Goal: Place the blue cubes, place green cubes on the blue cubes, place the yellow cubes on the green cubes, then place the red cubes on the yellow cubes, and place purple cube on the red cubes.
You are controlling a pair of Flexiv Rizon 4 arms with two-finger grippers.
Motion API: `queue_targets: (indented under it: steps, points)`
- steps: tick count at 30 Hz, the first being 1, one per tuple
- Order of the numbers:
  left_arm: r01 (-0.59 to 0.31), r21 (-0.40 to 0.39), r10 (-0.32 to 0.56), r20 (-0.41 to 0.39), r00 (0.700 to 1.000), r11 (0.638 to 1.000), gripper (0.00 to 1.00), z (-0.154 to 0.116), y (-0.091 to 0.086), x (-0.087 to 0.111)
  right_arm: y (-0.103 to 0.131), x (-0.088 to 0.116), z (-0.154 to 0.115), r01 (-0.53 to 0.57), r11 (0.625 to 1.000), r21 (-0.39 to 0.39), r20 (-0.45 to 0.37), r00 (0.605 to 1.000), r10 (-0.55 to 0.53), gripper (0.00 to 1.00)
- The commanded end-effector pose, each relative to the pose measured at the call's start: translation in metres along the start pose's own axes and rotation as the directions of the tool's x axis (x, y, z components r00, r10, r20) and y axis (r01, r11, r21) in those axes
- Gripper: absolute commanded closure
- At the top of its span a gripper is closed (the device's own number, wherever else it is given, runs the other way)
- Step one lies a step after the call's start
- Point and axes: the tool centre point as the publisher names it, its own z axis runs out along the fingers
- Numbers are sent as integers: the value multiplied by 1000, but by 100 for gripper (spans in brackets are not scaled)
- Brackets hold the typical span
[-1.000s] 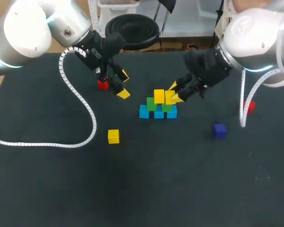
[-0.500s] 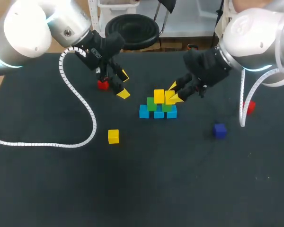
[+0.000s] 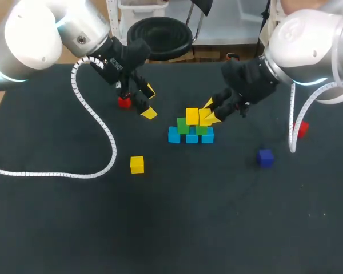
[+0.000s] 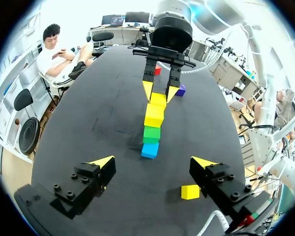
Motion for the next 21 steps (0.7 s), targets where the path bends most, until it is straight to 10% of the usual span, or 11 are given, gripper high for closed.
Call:
queue_targets:
  steps: [1,21]
  points:
    - [-2,0,2,1,1000,1000,0,0,0,1,-2,0,1,0,1000,-3,2,1000,0,100]
    - [-2,0,2,1,1000,1000,0,0,0,1,-5,1,3,2,1000,-13,4,1000,-2,100]
